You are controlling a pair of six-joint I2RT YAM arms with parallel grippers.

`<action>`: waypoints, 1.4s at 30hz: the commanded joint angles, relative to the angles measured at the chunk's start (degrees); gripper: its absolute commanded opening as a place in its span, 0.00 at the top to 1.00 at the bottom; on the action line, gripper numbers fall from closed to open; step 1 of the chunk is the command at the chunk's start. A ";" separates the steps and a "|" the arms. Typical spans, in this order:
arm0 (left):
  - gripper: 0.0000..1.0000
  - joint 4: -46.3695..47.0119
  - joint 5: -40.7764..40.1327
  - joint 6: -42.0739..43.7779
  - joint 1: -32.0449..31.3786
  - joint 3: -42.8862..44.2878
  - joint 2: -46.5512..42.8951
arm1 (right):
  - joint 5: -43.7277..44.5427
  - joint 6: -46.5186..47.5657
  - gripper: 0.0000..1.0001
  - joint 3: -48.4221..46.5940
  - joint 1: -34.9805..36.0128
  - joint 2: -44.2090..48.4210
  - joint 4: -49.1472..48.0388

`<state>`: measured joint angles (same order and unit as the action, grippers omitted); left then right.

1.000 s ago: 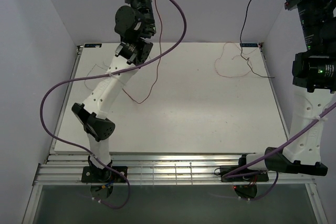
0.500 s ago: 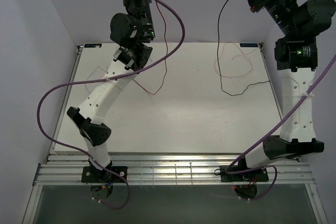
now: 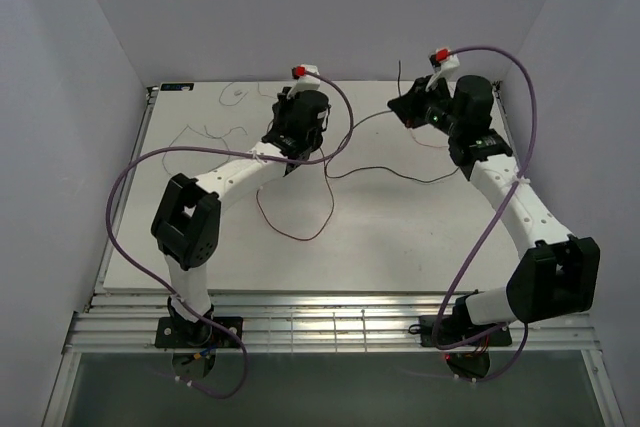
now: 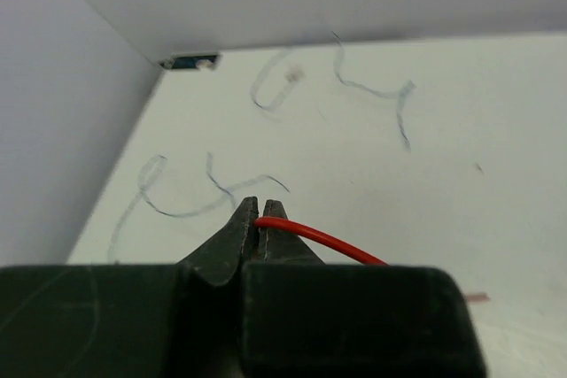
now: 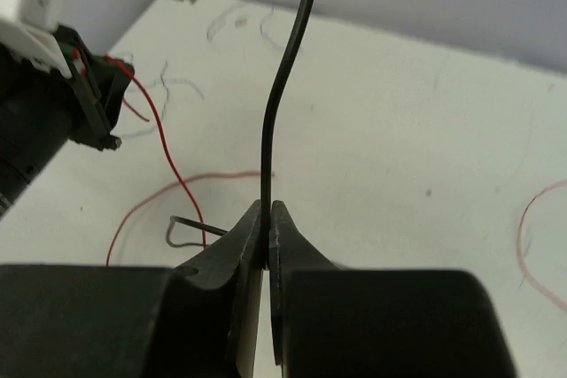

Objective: Untangle the cables

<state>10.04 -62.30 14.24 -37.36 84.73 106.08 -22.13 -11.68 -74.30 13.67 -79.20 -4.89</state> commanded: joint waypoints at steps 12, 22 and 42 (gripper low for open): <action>0.34 -42.29 36.37 -38.93 2.56 2.21 -1.66 | 16.40 2.54 0.37 9.35 2.68 -2.46 14.27; 0.02 -47.13 33.40 -41.75 2.56 -0.35 -14.75 | 31.51 1.93 0.10 8.74 2.59 7.91 19.20; 0.02 -54.43 22.41 -50.27 8.71 -8.26 -34.27 | 37.51 3.24 0.10 11.28 2.68 19.69 18.24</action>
<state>-43.57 -38.61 -33.78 -28.49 76.90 75.48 15.49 -9.58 -63.66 16.29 -61.30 16.45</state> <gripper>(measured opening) 0.979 0.900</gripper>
